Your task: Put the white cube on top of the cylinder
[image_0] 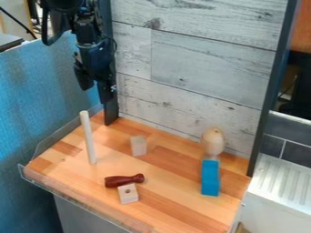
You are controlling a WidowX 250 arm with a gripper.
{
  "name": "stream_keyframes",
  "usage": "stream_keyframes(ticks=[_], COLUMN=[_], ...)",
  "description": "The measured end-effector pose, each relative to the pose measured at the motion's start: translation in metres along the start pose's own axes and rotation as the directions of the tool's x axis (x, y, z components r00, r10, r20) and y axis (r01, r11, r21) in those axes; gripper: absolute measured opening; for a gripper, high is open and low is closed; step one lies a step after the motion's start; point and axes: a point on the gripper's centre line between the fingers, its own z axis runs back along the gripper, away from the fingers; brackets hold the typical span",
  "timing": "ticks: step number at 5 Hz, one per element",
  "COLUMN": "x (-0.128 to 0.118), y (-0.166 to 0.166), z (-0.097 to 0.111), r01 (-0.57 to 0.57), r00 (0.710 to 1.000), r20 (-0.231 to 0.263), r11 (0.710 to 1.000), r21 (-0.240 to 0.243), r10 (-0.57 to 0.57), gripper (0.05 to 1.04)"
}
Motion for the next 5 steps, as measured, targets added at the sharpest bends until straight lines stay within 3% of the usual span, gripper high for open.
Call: stream_keyframes(ticks=[1,3,4,5], x=[-0.004,0.018,0.024,0.026], y=[-0.004,-0.011,-0.017,-0.019], z=[-0.016,-0.026,-0.034,-0.040], r01=[0.001,0.080,0.165,0.280], r00=[1.000,0.997,0.986,0.959], r20=[-0.027,0.014,0.044,0.071], r11=[1.000,0.995,0.980,0.953], r21=[-0.029,-0.065,-0.115,-0.116], r10=[-0.001,-0.079,-0.161,-0.273], gripper=[0.999,0.999,0.999,0.999])
